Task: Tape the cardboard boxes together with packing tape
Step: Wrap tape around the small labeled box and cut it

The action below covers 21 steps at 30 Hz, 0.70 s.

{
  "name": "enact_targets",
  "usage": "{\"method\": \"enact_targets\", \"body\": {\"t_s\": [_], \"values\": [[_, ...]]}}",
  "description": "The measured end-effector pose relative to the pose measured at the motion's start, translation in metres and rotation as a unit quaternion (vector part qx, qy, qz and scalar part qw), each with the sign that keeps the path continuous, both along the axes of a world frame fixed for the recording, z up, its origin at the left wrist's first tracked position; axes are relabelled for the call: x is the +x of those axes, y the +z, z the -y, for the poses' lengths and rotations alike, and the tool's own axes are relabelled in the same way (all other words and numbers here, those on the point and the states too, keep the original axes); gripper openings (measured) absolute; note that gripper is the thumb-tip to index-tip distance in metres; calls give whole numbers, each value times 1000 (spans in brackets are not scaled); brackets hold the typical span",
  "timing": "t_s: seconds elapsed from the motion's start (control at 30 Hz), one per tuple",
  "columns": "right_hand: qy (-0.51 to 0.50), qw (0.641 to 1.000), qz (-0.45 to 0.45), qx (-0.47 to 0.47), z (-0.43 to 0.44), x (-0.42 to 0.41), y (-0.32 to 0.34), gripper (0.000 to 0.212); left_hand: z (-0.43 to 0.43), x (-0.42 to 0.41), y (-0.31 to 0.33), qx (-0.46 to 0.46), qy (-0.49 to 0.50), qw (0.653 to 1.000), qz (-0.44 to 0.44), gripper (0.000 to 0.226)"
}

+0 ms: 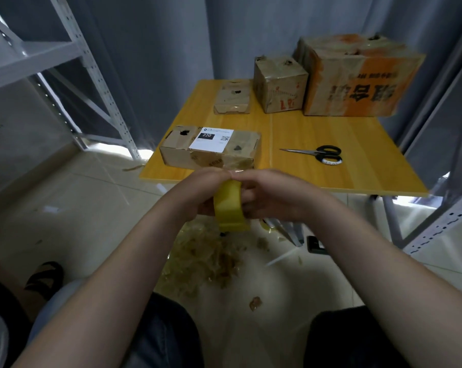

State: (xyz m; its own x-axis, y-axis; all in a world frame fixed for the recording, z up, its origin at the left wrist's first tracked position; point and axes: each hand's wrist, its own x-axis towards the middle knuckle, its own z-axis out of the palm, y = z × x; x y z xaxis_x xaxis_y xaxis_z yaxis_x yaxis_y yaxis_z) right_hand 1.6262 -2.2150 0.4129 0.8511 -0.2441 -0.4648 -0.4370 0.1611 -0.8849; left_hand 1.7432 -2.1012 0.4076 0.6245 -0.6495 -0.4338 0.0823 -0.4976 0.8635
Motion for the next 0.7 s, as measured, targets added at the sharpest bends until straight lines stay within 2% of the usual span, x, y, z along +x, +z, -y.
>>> {"method": "enact_targets", "body": {"t_s": [0.07,0.13,0.17,0.23,0.27,0.3,0.43,0.6,0.7], "values": [[22,986,-50,-156,18,-6,15,46,3,-1,-1,-22,-2,1000,-20,18],[-21,945,-87,-314,40,-12,24,40,6,-3,1,-33,-14,998,-42,20],[-64,907,-102,-403,55,-14,24,34,7,-3,2,-35,-20,998,-48,22],[-134,807,-145,-557,84,-19,19,23,8,-3,4,-37,-27,998,-48,27],[-143,773,-170,-595,97,-23,14,23,8,-3,5,-38,-28,998,-47,29],[-137,753,-196,-613,108,-26,7,23,8,-3,5,-37,-29,998,-48,31],[-112,746,-251,-606,130,-34,-15,15,6,-6,5,-39,-16,997,-57,31],[-138,751,-225,-605,128,-30,-10,38,3,-8,0,-49,-3,997,-53,33],[-123,752,-244,-600,117,-31,-2,37,-1,-11,-2,-57,9,997,-59,30]]}}
